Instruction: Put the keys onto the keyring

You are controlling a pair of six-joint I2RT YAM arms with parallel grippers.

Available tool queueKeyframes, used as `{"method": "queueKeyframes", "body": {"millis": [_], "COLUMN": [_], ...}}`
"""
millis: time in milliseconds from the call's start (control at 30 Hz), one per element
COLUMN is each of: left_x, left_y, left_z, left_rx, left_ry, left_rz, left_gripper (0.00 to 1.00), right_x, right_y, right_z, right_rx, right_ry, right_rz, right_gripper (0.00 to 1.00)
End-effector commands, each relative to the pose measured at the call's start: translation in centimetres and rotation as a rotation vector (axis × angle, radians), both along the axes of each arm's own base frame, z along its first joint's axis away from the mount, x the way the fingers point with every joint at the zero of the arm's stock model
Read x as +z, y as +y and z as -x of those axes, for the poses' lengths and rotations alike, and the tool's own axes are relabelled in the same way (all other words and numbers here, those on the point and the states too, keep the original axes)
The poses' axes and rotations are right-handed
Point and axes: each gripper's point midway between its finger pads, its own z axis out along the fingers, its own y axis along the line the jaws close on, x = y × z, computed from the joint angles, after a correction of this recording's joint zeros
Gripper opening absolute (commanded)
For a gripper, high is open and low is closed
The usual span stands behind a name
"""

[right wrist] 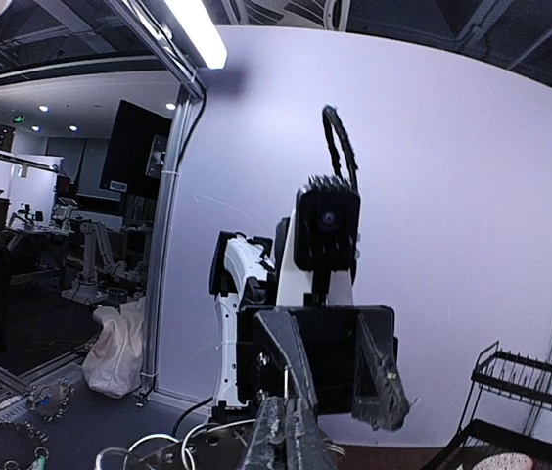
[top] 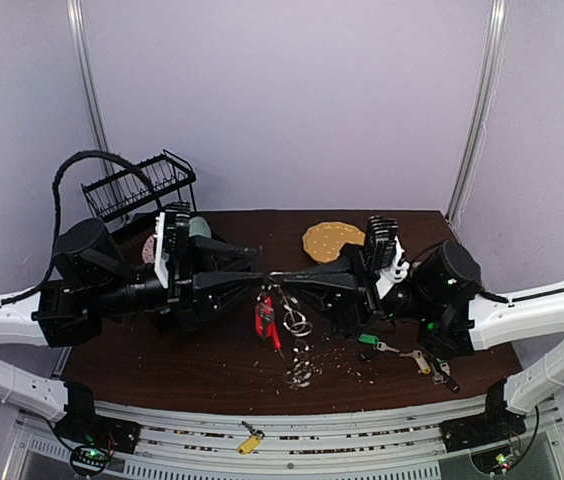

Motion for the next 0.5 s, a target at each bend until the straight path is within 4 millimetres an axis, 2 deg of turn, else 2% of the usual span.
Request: {"method": "queueKeyframes", "body": {"millis": [0, 133, 233, 300, 367, 467], "left_x": [0.4, 1.5, 2.6, 2.7, 2.5, 3.0], "left_y": [-0.5, 0.6, 1.3, 0.6, -0.3, -0.3], "left_z": [2.6, 3.6, 3.6, 3.7, 3.8, 3.2], "left_rx": [-0.154, -0.182, -0.143, -0.122, -0.101, -0.047], "left_ry": [-0.06, -0.119, -0.142, -0.161, -0.177, -0.175], "left_rz": [0.025, 0.118, 0.183, 0.164, 0.136, 0.168], "left_gripper": [0.36, 0.36, 0.35, 0.34, 0.38, 0.38], "right_x": [2.3, 2.6, 2.6, 2.6, 2.5, 2.2], "right_y": [-1.3, -1.6, -1.5, -1.5, -1.3, -0.8], "right_z": [1.8, 1.8, 1.4, 1.1, 1.1, 1.1], "right_rx": [0.034, 0.041, 0.04, 0.026, 0.027, 0.026], "right_ry": [-0.159, -0.146, -0.114, -0.092, -0.086, -0.093], "right_rz": [-0.137, -0.188, -0.209, -0.223, -0.223, -0.197], "right_gripper": [0.0, 0.0, 0.0, 0.0, 0.0, 0.0]}}
